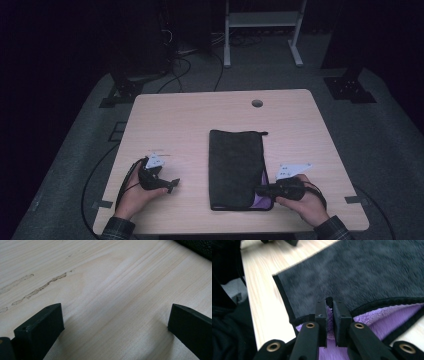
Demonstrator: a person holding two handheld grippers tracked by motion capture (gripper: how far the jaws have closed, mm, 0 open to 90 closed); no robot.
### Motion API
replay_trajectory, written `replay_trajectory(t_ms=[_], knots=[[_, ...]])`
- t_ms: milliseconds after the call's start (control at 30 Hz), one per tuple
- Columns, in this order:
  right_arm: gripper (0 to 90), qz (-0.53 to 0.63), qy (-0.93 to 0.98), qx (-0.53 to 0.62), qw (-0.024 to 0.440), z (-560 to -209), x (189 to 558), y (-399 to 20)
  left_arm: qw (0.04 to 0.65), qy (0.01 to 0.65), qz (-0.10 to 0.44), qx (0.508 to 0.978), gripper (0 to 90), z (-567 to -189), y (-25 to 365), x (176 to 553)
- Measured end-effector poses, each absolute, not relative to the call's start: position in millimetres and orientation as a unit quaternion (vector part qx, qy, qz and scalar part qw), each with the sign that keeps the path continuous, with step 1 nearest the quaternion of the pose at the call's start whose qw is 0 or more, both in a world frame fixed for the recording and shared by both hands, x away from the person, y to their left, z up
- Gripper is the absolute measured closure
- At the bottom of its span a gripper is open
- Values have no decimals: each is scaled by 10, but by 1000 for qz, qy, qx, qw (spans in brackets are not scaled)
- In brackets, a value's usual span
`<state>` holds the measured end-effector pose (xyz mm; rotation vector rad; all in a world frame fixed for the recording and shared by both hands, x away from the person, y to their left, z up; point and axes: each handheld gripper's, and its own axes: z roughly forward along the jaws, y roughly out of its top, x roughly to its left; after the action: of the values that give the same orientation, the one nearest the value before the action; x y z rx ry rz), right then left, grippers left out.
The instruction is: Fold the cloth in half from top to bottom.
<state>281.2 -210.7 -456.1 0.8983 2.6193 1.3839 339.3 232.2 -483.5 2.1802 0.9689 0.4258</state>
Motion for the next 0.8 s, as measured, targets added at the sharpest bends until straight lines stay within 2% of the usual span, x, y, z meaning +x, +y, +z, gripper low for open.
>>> replay_trajectory(t_ms=[333,533,633,667,800], knots=[[716,446,842,297,54,-4536,2663,-2334,351,375,164,842,0,-4835,2322,3393],[697,469,829,298,70,-4423,2734,-2368,351,374,164,842,0,-4835,2323,3394],[642,456,838,291,73,-4473,2796,-2306,355,371,165,842,5,-4834,2326,3396],[623,454,839,290,76,-4481,2816,-2295,360,368,165,841,26,-4827,2331,3394],[532,452,837,297,87,-4477,2976,-2267,367,361,162,842,226,-4782,2324,3406]])
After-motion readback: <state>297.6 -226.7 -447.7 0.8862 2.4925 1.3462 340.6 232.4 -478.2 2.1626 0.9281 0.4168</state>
